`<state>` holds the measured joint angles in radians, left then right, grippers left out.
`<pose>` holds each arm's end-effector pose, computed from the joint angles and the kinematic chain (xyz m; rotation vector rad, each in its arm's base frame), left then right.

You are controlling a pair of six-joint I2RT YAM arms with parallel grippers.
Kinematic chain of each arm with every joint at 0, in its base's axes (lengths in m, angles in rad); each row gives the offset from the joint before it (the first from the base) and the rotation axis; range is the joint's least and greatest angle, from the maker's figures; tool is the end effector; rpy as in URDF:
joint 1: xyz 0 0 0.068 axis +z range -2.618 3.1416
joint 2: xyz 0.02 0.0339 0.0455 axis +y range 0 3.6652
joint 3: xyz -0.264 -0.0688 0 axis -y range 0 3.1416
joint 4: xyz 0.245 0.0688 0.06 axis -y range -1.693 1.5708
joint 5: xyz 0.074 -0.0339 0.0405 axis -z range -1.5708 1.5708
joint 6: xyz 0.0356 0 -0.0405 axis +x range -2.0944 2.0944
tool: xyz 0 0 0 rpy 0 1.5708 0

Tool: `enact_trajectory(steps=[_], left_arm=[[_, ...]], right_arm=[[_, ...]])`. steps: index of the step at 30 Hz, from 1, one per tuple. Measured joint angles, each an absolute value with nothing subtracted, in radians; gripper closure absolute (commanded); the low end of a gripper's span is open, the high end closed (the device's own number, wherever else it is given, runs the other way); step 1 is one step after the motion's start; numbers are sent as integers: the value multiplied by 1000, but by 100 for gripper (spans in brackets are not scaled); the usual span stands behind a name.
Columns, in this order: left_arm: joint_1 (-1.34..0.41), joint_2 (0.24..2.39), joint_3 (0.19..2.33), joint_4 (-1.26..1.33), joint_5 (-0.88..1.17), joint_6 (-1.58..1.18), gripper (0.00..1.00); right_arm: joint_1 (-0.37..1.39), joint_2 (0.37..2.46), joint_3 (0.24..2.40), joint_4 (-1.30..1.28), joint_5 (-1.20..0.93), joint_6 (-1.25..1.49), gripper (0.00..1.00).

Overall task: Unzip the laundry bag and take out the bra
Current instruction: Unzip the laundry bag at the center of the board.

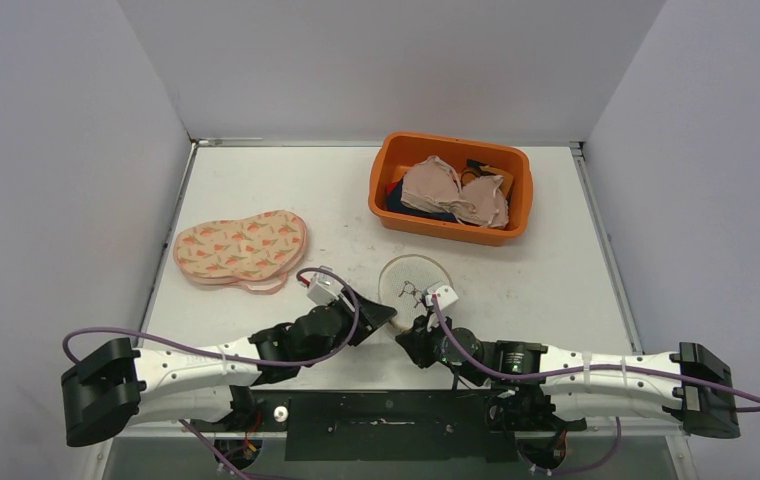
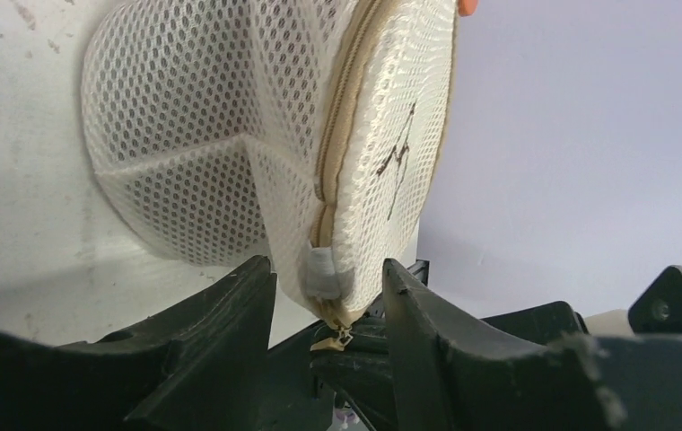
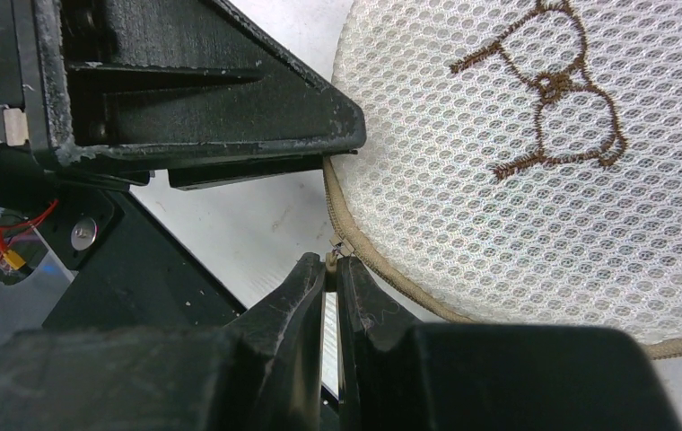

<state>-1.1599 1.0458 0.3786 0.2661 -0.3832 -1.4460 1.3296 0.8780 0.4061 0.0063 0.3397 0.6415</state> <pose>0.0984 -0.1925 0.1957 -0.5870 2.1144 -1.2780 0.0576 0.1846 0.2104 -0.5032 2.0681 0.8875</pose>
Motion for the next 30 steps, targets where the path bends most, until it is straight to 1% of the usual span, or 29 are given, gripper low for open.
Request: enact_trajectory(steps=[4, 6, 17, 30], left_arm=[[-1160, 1056, 379, 300, -395, -1452, 91], [-1160, 1061, 379, 307, -396, -1453, 99], [-1154, 1037, 379, 308, -390, -1445, 100], [-1063, 960, 408, 199, -286, -1344, 100]], right_arm=[[1330, 878, 406, 6, 340, 642, 95], [1330, 878, 406, 6, 340, 642, 95], [1330, 820, 412, -84, 380, 646, 95], [1330, 743, 430, -245, 487, 693, 95]])
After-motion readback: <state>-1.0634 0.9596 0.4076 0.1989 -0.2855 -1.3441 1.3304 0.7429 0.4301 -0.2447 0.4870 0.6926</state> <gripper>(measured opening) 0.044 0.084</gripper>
